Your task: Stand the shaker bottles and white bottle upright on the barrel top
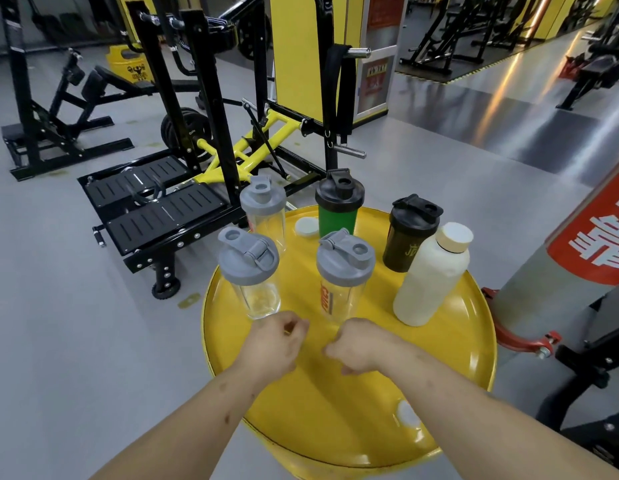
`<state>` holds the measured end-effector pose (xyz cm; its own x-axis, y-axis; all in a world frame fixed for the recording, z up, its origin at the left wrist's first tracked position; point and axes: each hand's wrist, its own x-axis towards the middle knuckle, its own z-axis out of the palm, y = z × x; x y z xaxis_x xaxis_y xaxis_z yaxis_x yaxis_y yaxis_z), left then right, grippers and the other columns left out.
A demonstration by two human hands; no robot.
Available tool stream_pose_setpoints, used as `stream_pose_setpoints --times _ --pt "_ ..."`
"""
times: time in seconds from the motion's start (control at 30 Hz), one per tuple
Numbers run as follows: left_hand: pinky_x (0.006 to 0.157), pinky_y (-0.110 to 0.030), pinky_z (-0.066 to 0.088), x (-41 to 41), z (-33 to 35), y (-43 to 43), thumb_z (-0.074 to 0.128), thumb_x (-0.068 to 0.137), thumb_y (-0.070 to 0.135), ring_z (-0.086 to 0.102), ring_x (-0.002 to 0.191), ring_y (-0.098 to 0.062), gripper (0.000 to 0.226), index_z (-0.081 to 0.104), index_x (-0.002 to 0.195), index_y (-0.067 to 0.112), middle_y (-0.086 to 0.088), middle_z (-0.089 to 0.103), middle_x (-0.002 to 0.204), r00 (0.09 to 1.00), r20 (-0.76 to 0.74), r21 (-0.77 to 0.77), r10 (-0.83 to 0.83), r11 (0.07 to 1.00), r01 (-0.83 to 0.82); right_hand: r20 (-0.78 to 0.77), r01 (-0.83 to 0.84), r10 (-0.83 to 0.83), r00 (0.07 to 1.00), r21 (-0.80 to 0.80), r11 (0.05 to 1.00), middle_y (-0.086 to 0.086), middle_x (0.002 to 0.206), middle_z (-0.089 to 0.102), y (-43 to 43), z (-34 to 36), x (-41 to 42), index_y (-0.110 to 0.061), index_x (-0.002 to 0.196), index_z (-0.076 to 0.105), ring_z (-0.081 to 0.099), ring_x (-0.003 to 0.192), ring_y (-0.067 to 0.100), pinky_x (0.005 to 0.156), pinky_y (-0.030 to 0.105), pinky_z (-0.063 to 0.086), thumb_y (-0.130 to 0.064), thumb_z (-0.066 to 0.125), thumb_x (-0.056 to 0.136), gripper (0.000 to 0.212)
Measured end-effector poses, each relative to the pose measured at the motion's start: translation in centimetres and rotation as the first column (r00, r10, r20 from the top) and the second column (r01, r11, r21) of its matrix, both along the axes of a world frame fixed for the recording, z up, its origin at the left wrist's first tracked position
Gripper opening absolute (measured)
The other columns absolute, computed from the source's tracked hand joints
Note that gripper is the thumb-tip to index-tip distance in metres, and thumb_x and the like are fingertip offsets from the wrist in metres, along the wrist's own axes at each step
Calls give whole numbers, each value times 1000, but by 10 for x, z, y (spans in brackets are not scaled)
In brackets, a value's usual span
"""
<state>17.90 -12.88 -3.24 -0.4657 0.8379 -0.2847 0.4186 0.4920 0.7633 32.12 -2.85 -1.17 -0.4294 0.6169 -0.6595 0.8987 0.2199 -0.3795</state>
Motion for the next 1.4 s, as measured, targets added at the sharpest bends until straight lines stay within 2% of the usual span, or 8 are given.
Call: stream_pose_setpoints --times 0.07,0.17,0.23,0.37,0.5,0.63,1.1,1.4 --pt "56 -39 59 -12 -1 -10 56 103 42 73 57 -32 39 69 89 8 -12 77 85 999 -31 -36 38 999 -39 -6 -96 97 995 61 993 13 122 70 -13 3 -19 -7 116 66 67 101 28 79 34 54 -37 54 98 37" --pt "52 -37 58 -32 -1 -21 60 99 47 72 54 -33 47 65 82 3 -15 75 85 992 -45 -66 120 990 -123 -119 3 10 993 109 994 8 143 57 -25 0 -45 -18 151 45 61 118 28 84 34 54 -46 57 95 64" --pt "48 -35 55 -45 0 -28 64 96 50 73 53 -30 48 63 82 5 -14 73 84 983 -65 -61 174 982 -178 -178 47 -22 984 140 989 8 145 56 -30 -4 -59 -22 159 32 61 119 30 89 39 56 -49 57 96 72" --pt "53 -39 61 -66 -1 -35 79 87 47 76 74 -30 46 49 106 18 1 61 102 963 42 70 266 961 -268 -286 98 -47 957 165 981 9 153 50 -35 -3 -77 -26 163 14 63 117 31 79 35 54 -47 54 102 77" --pt "66 -45 68 -79 -8 -33 82 86 44 71 107 -15 75 35 144 42 9 49 136 973 175 176 153 967 -183 -361 157 -100 927 133 979 7 158 46 -39 -2 -87 -31 165 2 65 115 32 75 36 54 -42 54 103 81" --pt "70 -44 68 -87 -11 -30 78 89 46 72 108 -10 68 35 140 54 12 55 140 980 176 222 89 967 -127 -420 183 -130 898 90 979 5 155 50 -40 -5 -95 -33 164 5 65 115 33 89 43 56 -40 53 104 77" --pt "67 -43 68 -99 -9 -18 72 97 37 73 101 -5 59 35 143 41 10 58 136 981 182 228 65 968 -107 -413 223 -166 895 94 970 12 153 51 -35 -9 -106 -28 164 4 65 111 34 83 40 55 -34 46 108 70" --pt "72 -45 67 -102 -19 -23 73 92 49 71 106 -12 61 37 141 37 10 57 131 987 128 162 100 979 -121 -382 242 -185 905 107 964 12 156 48 -38 -6 -105 -25 165 2 61 120 34 94 47 56 -33 46 107 73"
